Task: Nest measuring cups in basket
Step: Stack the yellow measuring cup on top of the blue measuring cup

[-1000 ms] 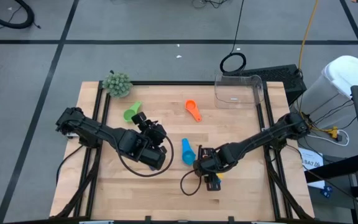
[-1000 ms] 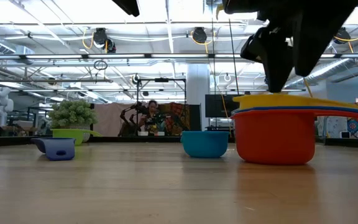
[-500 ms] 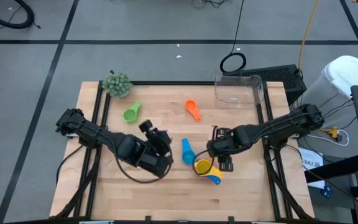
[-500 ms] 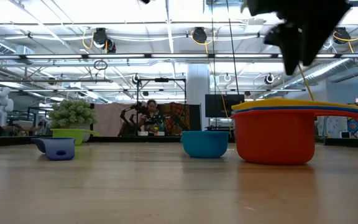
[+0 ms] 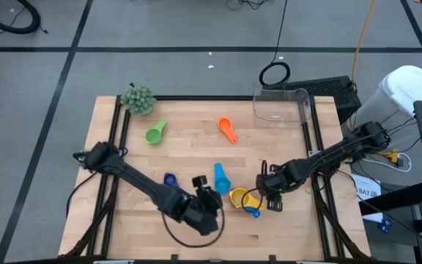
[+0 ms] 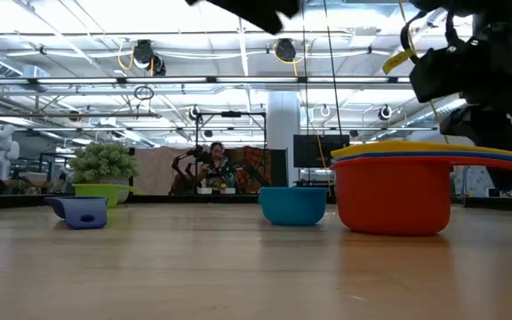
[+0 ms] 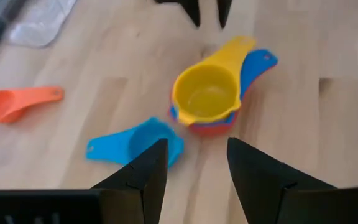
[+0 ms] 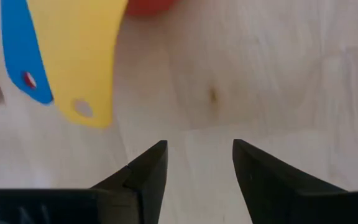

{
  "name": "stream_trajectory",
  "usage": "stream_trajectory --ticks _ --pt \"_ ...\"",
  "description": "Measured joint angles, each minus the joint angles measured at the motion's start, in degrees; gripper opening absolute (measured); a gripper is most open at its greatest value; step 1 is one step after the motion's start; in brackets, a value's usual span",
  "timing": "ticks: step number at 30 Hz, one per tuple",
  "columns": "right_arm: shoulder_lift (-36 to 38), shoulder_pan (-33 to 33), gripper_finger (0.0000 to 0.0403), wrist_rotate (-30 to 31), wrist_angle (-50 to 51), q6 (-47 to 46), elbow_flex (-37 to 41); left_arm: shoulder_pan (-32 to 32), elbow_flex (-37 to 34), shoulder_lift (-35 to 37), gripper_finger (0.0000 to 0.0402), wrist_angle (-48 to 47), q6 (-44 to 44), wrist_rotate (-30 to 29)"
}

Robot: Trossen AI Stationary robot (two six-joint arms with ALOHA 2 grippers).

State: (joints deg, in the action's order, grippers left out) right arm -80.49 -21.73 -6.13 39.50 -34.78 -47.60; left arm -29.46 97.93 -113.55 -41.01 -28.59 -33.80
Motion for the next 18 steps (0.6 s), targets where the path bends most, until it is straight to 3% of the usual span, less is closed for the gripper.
stream_trajectory --ticks 4,8,13,18 --pt "0.1 -0.2 0.0155 0.1 -4.2 -0.1 0.1 0.2 0.0 -3.4 0.017 9.4 0.8 0.3" --pt "0.0 -0.2 0.0142 0.2 -7.4 0.4 0.1 -0.2 0.0 -7.4 0.017 18.9 3.5 4.9" --pt "0.0 -0.2 0.0132 0.3 -7.4 1.5 0.1 -1.2 0.0 -9.8 0.0167 20.1 2.9 8.0" --pt "0.0 -0.3 0.013 0.4 -8.5 1.8 0.1 -0.9 0.1 -11.3 0.0133 22.0 2.1 8.4"
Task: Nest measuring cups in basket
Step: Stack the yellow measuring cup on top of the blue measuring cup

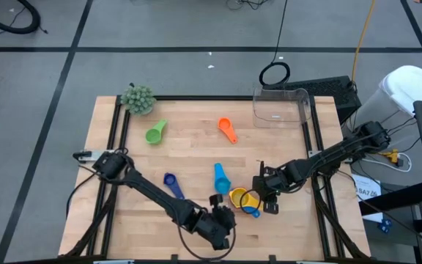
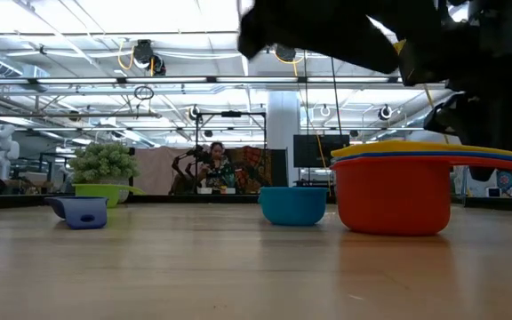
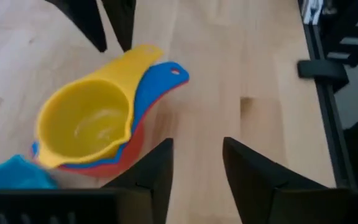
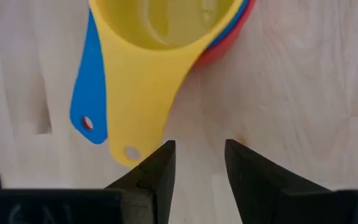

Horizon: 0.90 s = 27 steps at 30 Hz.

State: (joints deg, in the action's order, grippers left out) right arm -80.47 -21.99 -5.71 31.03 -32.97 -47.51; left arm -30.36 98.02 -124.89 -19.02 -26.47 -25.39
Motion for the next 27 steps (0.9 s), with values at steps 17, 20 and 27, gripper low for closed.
stream_trajectory --ticks 17,20,27 --pt "0.1 -2.9 0.0051 -0.3 -2.8 -0.8 0.0 0.4 -0.1 -1.5 0.0036 -0.9 -1.0 0.7" --pt "0.2 -2.8 0.0041 1.2 0.4 -0.9 0.0 0.4 -0.1 -1.5 0.0035 -0.9 -1.1 0.7" --pt "0.2 -3.7 0.0036 -0.2 -2.1 -1.9 0.0 1.8 0.0 -4.4 0.0035 4.3 -3.2 2.7"
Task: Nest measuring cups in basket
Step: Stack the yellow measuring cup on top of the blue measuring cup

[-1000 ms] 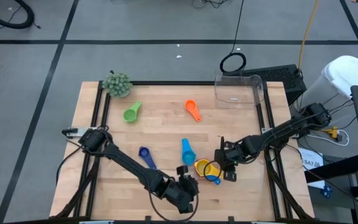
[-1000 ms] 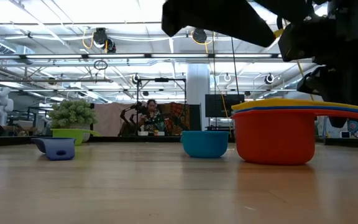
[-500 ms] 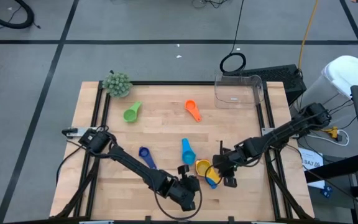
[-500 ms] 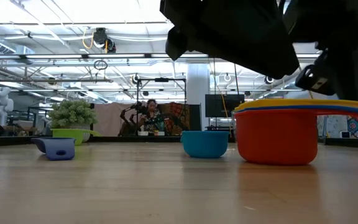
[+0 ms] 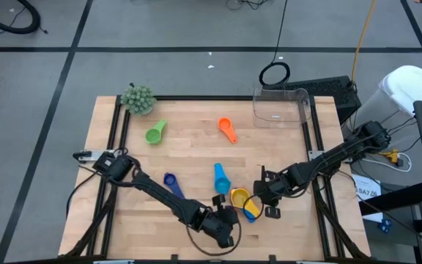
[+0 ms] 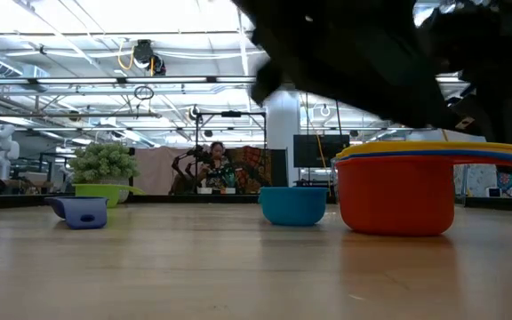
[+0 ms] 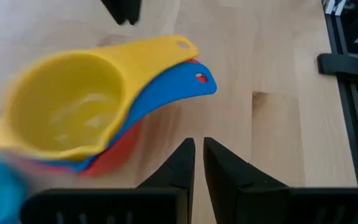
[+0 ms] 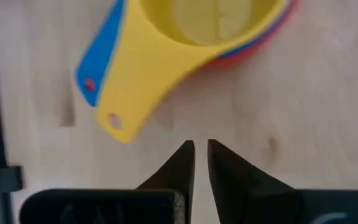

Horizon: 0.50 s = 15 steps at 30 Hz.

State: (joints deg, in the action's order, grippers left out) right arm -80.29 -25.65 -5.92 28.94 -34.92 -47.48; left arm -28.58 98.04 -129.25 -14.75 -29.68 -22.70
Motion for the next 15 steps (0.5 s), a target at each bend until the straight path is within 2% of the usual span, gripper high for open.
stream_trajectory --ticks 3,5,10,15 --pt "0.0 -0.7 0.0035 0.0 -0.9 0.0 0.0 0.6 0.0 -2.4 0.0035 4.9 0.8 3.2" --pt "0.0 -1.0 0.0035 0.1 -0.8 0.0 0.0 0.9 0.0 -3.1 0.0035 5.4 1.2 3.2" --pt "0.0 -1.3 0.0031 0.2 -1.6 -0.6 0.0 1.8 0.0 -3.2 0.0035 2.4 1.7 3.2" --pt "0.0 -1.8 0.0008 1.6 -3.8 -1.9 0.0 3.8 0.0 -3.2 0.0035 2.3 2.2 3.1"
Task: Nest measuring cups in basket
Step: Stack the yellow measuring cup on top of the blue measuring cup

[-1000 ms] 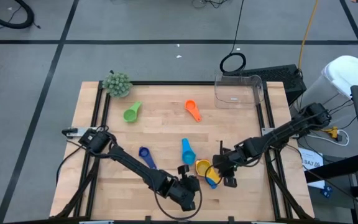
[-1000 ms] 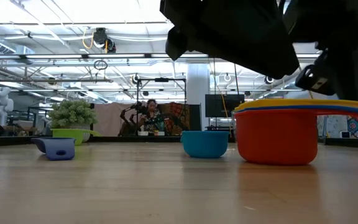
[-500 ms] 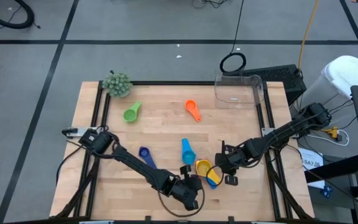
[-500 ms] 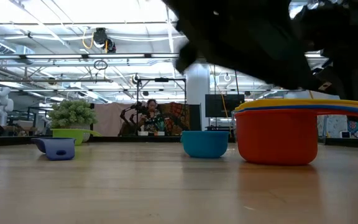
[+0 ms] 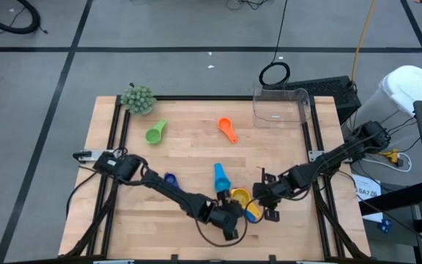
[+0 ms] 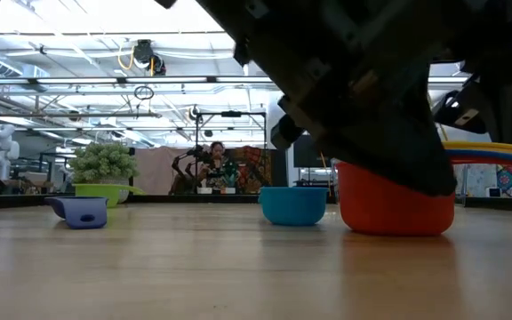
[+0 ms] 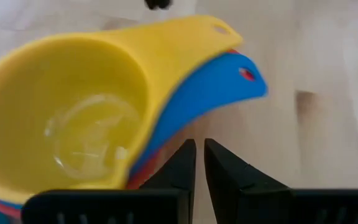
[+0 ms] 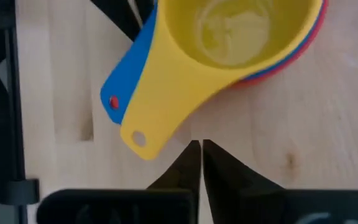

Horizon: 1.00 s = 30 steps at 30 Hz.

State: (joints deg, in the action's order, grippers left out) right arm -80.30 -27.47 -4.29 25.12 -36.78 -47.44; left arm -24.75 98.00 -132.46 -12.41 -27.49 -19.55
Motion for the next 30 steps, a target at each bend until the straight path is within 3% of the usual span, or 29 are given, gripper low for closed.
stream_trajectory --ticks 10,19,30 --pt "-4.2 -1.6 0.0001 1.6 -0.1 -0.7 0.0 1.9 0.0 0.0 0.0035 2.2 1.5 0.1" --pt "-5.3 -1.5 0.0 1.4 -9.6 -1.3 0.0 2.9 0.0 0.0 0.0035 2.8 1.3 0.2" --pt "-3.6 -1.4 0.0 4.0 4.2 1.3 0.0 3.2 0.0 0.0 0.0035 2.0 1.3 0.2"
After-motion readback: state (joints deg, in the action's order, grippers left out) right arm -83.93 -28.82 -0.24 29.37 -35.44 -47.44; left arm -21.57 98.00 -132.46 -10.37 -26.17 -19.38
